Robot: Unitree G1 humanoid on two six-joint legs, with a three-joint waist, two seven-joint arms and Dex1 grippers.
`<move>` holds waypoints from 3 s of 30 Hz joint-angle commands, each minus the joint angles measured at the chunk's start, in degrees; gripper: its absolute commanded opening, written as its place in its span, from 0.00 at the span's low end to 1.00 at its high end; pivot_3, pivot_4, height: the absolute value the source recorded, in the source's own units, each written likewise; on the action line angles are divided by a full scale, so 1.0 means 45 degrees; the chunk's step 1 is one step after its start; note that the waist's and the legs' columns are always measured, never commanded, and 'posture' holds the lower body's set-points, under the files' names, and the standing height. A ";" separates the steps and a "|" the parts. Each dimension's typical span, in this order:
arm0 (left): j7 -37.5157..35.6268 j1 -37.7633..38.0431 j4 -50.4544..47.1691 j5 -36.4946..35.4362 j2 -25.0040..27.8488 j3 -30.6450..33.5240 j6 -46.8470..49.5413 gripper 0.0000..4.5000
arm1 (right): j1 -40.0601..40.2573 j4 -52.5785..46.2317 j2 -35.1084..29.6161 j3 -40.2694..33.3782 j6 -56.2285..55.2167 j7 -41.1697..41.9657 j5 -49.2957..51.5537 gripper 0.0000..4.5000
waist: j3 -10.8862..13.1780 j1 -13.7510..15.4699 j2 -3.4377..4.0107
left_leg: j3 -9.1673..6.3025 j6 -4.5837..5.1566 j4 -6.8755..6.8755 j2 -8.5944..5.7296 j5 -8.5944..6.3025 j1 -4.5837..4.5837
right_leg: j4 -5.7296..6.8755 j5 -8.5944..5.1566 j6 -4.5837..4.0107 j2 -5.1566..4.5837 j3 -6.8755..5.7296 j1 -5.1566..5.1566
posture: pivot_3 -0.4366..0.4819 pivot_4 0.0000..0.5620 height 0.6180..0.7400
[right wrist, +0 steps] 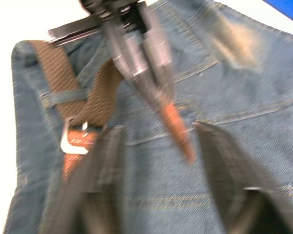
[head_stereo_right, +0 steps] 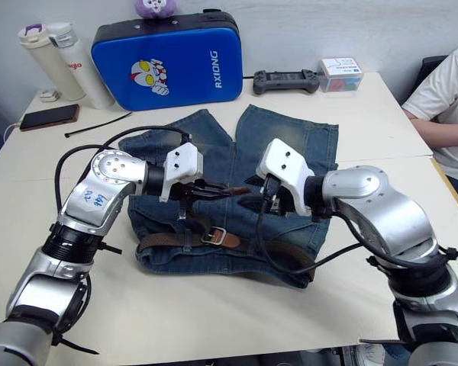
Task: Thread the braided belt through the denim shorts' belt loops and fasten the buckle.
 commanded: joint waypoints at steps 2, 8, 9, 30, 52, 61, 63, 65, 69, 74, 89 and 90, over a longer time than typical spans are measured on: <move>0.0023 -0.0633 0.1015 0.0604 0.0031 0.0012 -0.1226 0.00 | 0.1606 -0.1836 -0.1018 0.0807 -0.1008 0.0169 -0.0685 0.99 | 0.0001 0.0013 -0.0001 | 0.0002 0.0006 0.0008 -0.0001 -0.0003 -0.0002 | -0.0001 0.0000 0.0000 0.0000 0.0002 0.0003 | 0.48 0.27 1.00; -0.0477 -0.0865 0.1617 0.0853 -0.0035 -0.0118 -0.1914 0.00 | 0.2851 -0.1608 -0.0740 0.2928 -0.2755 -0.0740 -0.2950 0.99 | 0.0001 -0.0083 -0.0002 | 0.0028 0.0009 0.0029 0.0003 -0.0006 0.0000 | 0.0029 0.0002 0.0004 0.0006 0.0019 -0.0004 | 0.48 0.27 1.00; -0.0548 -0.0889 0.1685 0.0899 -0.0034 -0.0136 -0.1991 0.00 | 0.2843 -0.1455 -0.0486 0.3083 -0.2869 -0.0987 -0.3186 0.99 | 0.0001 -0.0079 -0.0002 | 0.0028 0.0009 0.0033 0.0002 -0.0006 0.0000 | 0.0031 0.0002 0.0005 0.0006 0.0020 -0.0005 | 0.48 0.27 1.00; -0.0537 -0.0508 0.1225 0.1041 0.0331 0.0116 -0.1474 0.00 | 0.1873 0.0729 0.1579 0.4336 -0.5030 -0.1939 -0.6814 0.94 | 0.0000 -0.0077 -0.0001 | 0.0024 0.0010 0.0073 -0.0001 -0.0007 -0.0002 | 0.0051 0.0002 0.0004 0.0009 0.0020 0.0000 | 0.48 0.27 1.00; -0.4181 -0.1371 0.2707 0.1369 0.1621 -0.0674 -0.4529 0.00 | 0.2470 0.0808 0.1977 0.3453 -0.5531 -0.2365 -0.7452 0.00 | 0.0000 -0.0075 -0.0001 | 0.0023 0.0011 0.0084 -0.0004 -0.0008 -0.0003 | 0.0057 0.0002 0.0004 0.0009 0.0018 0.0002 | 0.48 0.27 1.00; -0.4310 -0.1756 0.3333 0.2047 0.1807 -0.0847 -0.5524 0.00 | 0.2466 0.0887 0.2068 0.3381 -0.5548 -0.2308 -0.7685 0.00 | 0.0001 -0.0077 -0.0001 | 0.0023 0.0012 0.0092 -0.0005 -0.0009 -0.0003 | 0.0061 0.0002 0.0004 0.0009 0.0018 0.0004 | 0.48 0.27 1.00; -0.4403 -0.1737 0.3331 0.2224 0.1859 -0.0977 -0.5780 0.00 | 0.2385 0.0930 0.2106 0.3336 -0.5565 -0.2300 -0.7686 0.00 | 0.0001 -0.0079 -0.0001 | 0.0023 0.0012 0.0091 -0.0004 -0.0009 -0.0004 | 0.0062 0.0002 0.0004 0.0010 0.0018 0.0002 | 0.48 0.27 1.00; -0.4449 -0.1673 0.3279 0.2285 0.1847 -0.1028 -0.5939 0.00 | 0.2313 0.0964 0.2184 0.3220 -0.5532 -0.2348 -0.7622 0.00 | 0.0000 -0.0079 -0.0001 | 0.0023 0.0012 0.0092 -0.0004 -0.0009 -0.0004 | 0.0063 0.0002 0.0004 0.0010 0.0018 0.0002 | 0.48 0.27 1.00; -0.4472 -0.1571 0.3176 0.2284 0.1710 -0.1037 -0.5944 0.00 | 0.2286 0.1061 0.2140 0.2907 -0.5480 -0.2369 -0.7598 0.00 | 0.0000 -0.0080 -0.0001 | 0.0023 0.0012 0.0092 -0.0004 -0.0009 -0.0004 | 0.0065 0.0002 0.0005 0.0010 0.0019 0.0002 | 0.48 0.27 1.00; -0.4442 -0.1527 0.3121 0.2262 0.1612 -0.1032 -0.6019 0.00 | 0.2066 0.0932 0.2194 0.2611 -0.5153 -0.2273 -0.7425 0.00 | 0.0000 -0.0080 -0.0001 | 0.0023 0.0012 0.0092 -0.0004 -0.0009 -0.0004 | 0.0065 0.0002 0.0005 0.0009 0.0019 0.0002 | 0.48 0.27 1.00; -0.3892 -0.1717 0.3135 0.2649 0.1245 -0.1067 -0.5753 0.00 | 0.1283 0.0068 0.2927 0.2346 -0.3777 -0.2075 -0.6723 0.00 | 0.0000 -0.0082 -0.0001 | 0.0023 0.0013 0.0098 -0.0004 -0.0010 -0.0005 | 0.0069 0.0002 0.0004 0.0010 0.0019 0.0001 | 0.48 0.27 1.00; -0.3823 -0.1758 0.3241 0.2892 0.1314 -0.1170 -0.5898 0.00 | 0.1265 0.0038 0.2944 0.2340 -0.3726 -0.2067 -0.6709 0.00 | 0.0000 -0.0084 -0.0001 | 0.0023 0.0013 0.0098 -0.0004 -0.0010 -0.0005 | 0.0069 0.0002 0.0004 0.0010 0.0019 0.0001 | 0.48 0.27 1.00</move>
